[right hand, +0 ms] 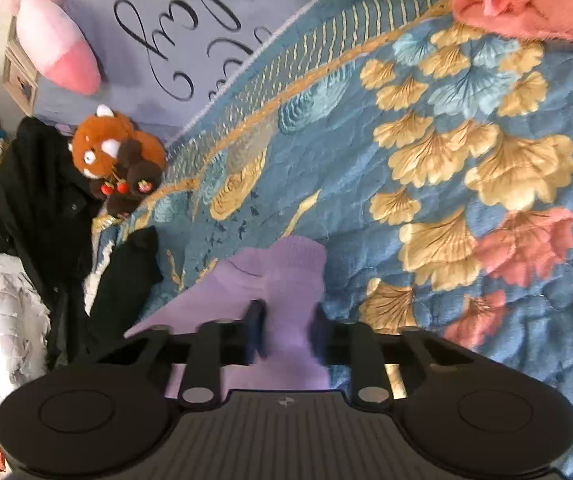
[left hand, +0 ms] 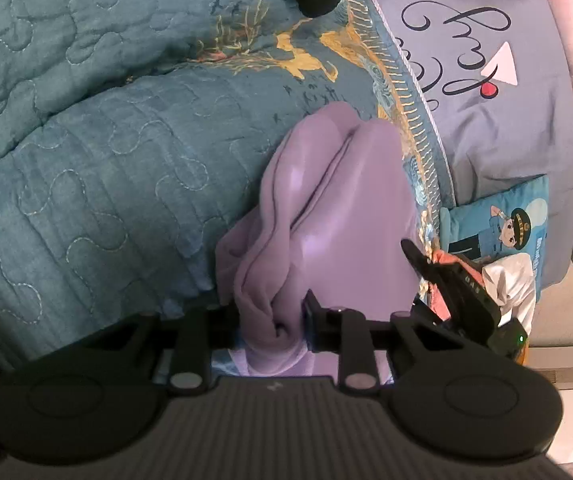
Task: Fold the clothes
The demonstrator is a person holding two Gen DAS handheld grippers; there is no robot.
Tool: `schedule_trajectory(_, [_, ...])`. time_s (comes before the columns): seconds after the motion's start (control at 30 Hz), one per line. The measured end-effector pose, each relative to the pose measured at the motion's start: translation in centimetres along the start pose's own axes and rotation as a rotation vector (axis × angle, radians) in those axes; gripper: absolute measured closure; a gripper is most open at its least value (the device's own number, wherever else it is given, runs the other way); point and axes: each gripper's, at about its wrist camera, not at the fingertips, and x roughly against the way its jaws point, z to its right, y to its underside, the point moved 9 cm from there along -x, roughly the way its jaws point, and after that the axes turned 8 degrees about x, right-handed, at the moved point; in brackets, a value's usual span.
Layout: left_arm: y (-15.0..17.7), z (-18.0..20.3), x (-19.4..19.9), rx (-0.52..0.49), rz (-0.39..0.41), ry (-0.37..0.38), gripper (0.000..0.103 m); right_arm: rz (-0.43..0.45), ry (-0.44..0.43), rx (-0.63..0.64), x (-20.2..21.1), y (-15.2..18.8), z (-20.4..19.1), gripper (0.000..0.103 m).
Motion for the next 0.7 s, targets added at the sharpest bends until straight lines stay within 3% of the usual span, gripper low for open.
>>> schedule_trajectory(0.1, [0.3,0.7,0.2,-0.072,0.024,-0.029,0.078,0.041,0.036,0.126,1.3,-0.1,-1.6,0.085])
schedule_trajectory(0.2, [0.9,2.5,0.6,-0.216,0.064,-0.079,0.078,0.075,0.110,0.356,2.7,-0.2,-5.1,0.086])
schedule_trajectory(0.3, [1.4,5.0,0.6,-0.349,0.096,-0.107,0.078,0.119,0.155,0.490,4.1,-1.5,-7.8,0.087])
schedule_trajectory(0.53, [-0.5,11.5,-0.6,-0.438,0.145,-0.045,0.079,0.211,0.223,0.665,6.6,-7.9,-11.6,0.087])
schedule_trajectory(0.7, [-3.2,17.4,-3.5,-0.495,0.185,0.001,0.078,0.265,0.297,0.759,5.0,-14.0,-12.8,0.087])
